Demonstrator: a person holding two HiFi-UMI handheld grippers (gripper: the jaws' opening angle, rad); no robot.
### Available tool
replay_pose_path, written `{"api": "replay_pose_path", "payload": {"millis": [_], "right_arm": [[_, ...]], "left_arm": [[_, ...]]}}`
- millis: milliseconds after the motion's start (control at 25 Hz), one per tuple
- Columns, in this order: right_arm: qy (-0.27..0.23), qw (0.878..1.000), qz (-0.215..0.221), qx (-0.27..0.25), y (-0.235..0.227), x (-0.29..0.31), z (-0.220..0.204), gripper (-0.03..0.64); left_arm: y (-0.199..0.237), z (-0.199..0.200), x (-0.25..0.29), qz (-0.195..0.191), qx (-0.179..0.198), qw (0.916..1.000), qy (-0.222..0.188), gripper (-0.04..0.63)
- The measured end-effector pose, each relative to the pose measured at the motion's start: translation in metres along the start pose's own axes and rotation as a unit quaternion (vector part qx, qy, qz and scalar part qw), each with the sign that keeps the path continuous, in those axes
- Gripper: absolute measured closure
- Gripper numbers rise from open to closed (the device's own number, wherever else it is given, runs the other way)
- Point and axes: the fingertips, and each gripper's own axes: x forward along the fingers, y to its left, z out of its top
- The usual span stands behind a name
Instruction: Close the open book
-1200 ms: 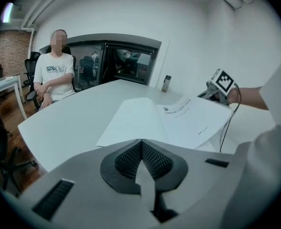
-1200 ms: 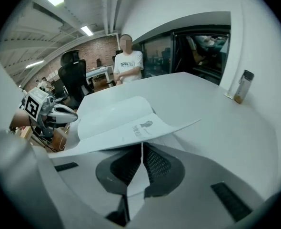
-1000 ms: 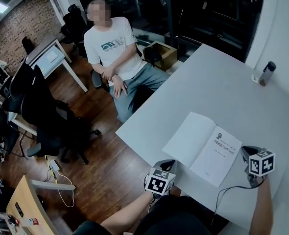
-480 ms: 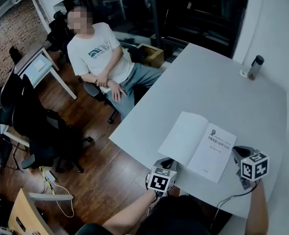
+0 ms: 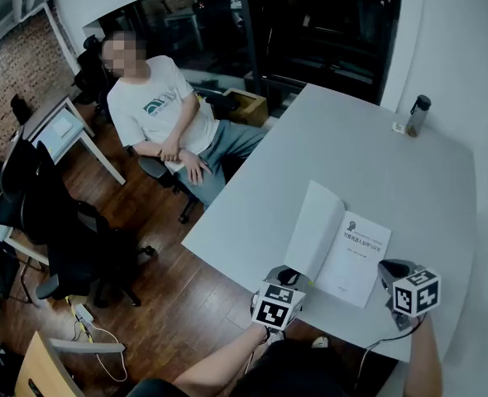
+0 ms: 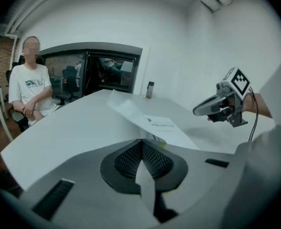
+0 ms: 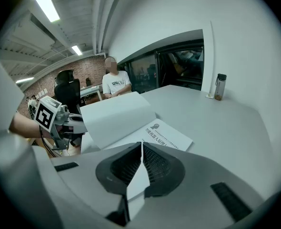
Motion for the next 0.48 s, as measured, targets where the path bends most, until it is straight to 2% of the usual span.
{"api": "replay_pose_path", "payload": {"millis": [200, 480], "right_arm": [[-0.017, 1.000, 0.014, 0.012, 0.001, -0.007, -0.006, 0.600], [-0.025, 0.999, 0.025, 0.028, -0.006, -0.020, -0.025, 0.600]], "left_arm": [[-0.032, 0.021, 0.001, -0.012, 0.017, 0.9997, -0.015, 0.591], [-0.073, 0.024, 0.015, -0.028, 0.031, 0.9991, -0.010, 0.591]]}}
